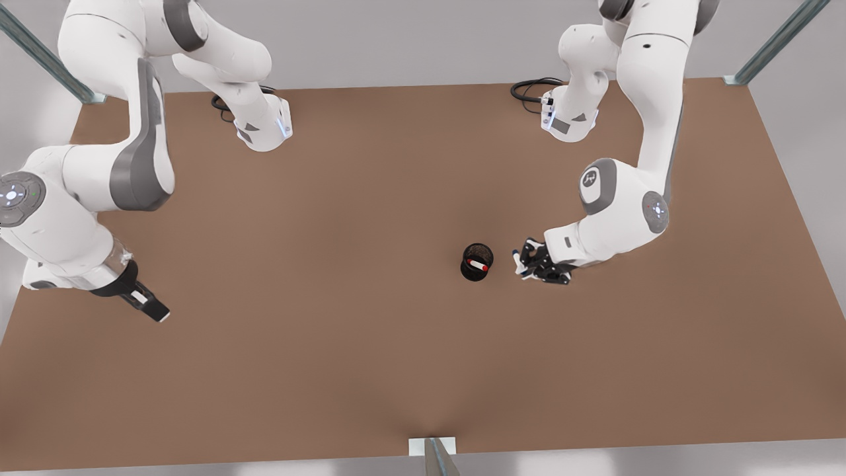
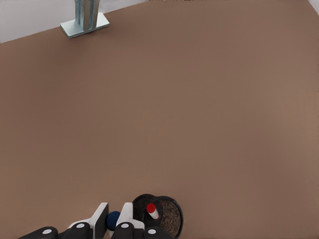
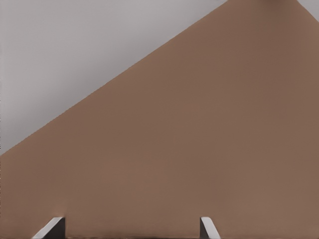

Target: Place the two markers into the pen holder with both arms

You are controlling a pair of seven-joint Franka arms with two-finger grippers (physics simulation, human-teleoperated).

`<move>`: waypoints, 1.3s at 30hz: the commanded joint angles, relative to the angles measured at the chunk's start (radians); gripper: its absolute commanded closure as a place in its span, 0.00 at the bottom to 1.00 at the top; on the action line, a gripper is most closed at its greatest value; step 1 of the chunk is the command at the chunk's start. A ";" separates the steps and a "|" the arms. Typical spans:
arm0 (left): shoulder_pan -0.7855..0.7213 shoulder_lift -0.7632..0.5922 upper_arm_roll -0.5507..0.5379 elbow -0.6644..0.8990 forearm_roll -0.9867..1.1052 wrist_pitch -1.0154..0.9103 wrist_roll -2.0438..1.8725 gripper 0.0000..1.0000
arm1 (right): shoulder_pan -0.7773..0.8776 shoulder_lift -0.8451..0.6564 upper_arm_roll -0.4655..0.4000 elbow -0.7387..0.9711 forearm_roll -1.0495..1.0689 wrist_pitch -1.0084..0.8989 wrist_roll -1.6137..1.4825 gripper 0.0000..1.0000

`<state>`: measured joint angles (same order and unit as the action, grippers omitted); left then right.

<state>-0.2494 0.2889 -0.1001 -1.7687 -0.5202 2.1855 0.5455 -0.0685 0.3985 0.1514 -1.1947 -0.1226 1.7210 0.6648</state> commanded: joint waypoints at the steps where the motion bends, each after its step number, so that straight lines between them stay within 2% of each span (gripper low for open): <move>1: -0.028 -0.007 -0.001 -0.032 -0.029 0.148 -0.027 0.79 | 0.013 0.049 0.004 0.058 0.047 -0.147 -0.694 0.00; 3: -0.059 -0.005 -0.001 -0.049 -0.076 0.171 -0.044 0.79 | 0.018 0.039 0.008 0.035 0.041 -0.144 -0.699 0.00; 4: -0.074 -0.005 -0.001 -0.069 -0.086 0.192 -0.064 0.79 | 0.016 -0.003 0.008 -0.028 0.041 -0.121 -0.697 0.00; 6: -0.106 0.004 -0.001 -0.094 -0.107 0.250 -0.075 0.79 | 0.015 -0.141 0.010 -0.262 0.043 0.041 -0.694 0.00; 7: -0.111 0.007 -0.001 -0.092 -0.107 0.263 -0.085 0.79 | 0.015 -0.167 0.011 -0.305 0.046 0.063 -0.694 0.00; 12: -0.146 0.026 -0.001 -0.138 -0.107 0.341 -0.096 0.79 | 0.018 -0.161 0.019 -0.307 0.049 0.111 -0.694 0.00; 19: -0.154 0.045 -0.001 -0.180 -0.107 0.350 -0.085 0.79 | 0.015 -0.156 0.020 -0.307 0.049 0.117 -0.700 0.00; 20: -0.160 0.047 -0.001 -0.181 -0.107 0.350 -0.087 0.76 | 0.015 -0.156 0.020 -0.307 0.049 0.117 -0.702 0.00; 21: -0.160 0.052 -0.001 -0.181 -0.107 0.349 -0.085 0.02 | 0.015 -0.153 0.020 -0.306 0.049 0.123 -0.705 0.00; 24: -0.157 0.041 -0.001 -0.181 -0.106 0.335 -0.087 0.00 | 0.013 -0.155 0.020 -0.306 0.052 0.112 -0.703 0.00; 25: -0.137 0.019 0.005 -0.176 -0.103 0.269 -0.088 0.00 | 0.004 -0.153 0.020 -0.306 0.052 0.112 -0.705 0.00; 26: -0.087 -0.022 0.013 -0.153 -0.093 0.148 -0.093 0.00 | 0.004 -0.153 0.020 -0.306 0.052 0.111 -0.706 0.00; 27: -0.054 -0.040 0.082 -0.100 -0.087 -0.064 -0.105 0.00 | 0.004 -0.153 0.020 -0.306 0.050 0.111 -0.706 0.00; 28: -0.054 -0.039 0.132 0.029 0.170 -0.258 -0.281 0.00 | 0.004 -0.156 0.020 -0.306 0.052 0.111 -0.706 0.00; 29: -0.053 -0.031 0.137 0.156 0.385 -0.460 -0.473 0.00 | 0.004 -0.156 0.020 -0.306 0.052 0.109 -0.706 0.00; 31: -0.047 -0.039 0.195 0.328 0.480 -0.625 -0.532 0.00 | 0.004 -0.158 0.020 -0.306 0.051 0.109 -0.706 0.00; 32: -0.047 -0.057 0.240 0.368 0.483 -0.661 -0.529 0.00 | 0.003 -0.158 0.022 -0.306 0.051 0.109 -0.706 0.00; 33: 0.096 -0.119 0.119 0.379 0.493 -0.678 -0.529 0.00 | 0.004 -0.158 0.022 -0.304 0.052 0.109 -0.706 0.00; 34: 0.141 -0.123 0.056 0.371 0.589 -0.668 -0.526 0.00 | 0.003 -0.158 0.022 -0.304 0.052 0.109 -0.708 0.00; 39: 0.141 -0.106 0.053 0.376 0.551 -0.673 -0.539 0.00 | -0.002 -0.161 0.022 -0.304 0.052 0.107 -0.708 0.00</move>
<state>-0.1129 0.1796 -0.0461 -1.3944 0.0068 1.6484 0.2794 -0.0688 0.2396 0.1731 -1.4992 -0.0714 1.8298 0.0431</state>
